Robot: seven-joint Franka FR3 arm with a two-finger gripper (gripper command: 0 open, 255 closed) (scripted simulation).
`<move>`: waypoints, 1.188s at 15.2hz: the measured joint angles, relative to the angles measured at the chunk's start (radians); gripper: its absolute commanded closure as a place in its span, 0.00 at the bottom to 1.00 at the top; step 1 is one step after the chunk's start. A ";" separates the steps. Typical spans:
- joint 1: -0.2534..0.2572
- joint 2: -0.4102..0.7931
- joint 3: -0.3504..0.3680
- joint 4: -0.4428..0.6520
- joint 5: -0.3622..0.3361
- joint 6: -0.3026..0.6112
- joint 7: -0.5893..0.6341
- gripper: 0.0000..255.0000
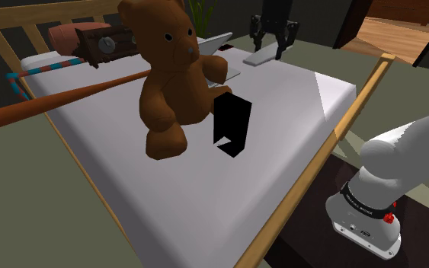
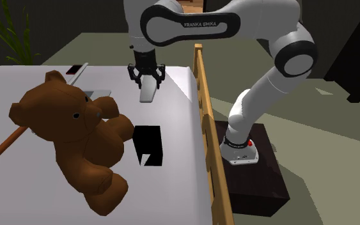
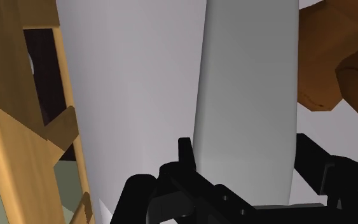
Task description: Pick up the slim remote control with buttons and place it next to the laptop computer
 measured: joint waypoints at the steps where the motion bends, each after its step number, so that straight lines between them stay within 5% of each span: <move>1: -0.006 0.018 -0.002 0.020 -0.008 -0.002 -0.005 1.00; 11: -0.079 0.326 -0.036 0.303 -0.128 -0.002 -0.078 1.00; 18: -0.091 0.595 -0.049 0.619 -0.224 -0.066 -0.107 1.00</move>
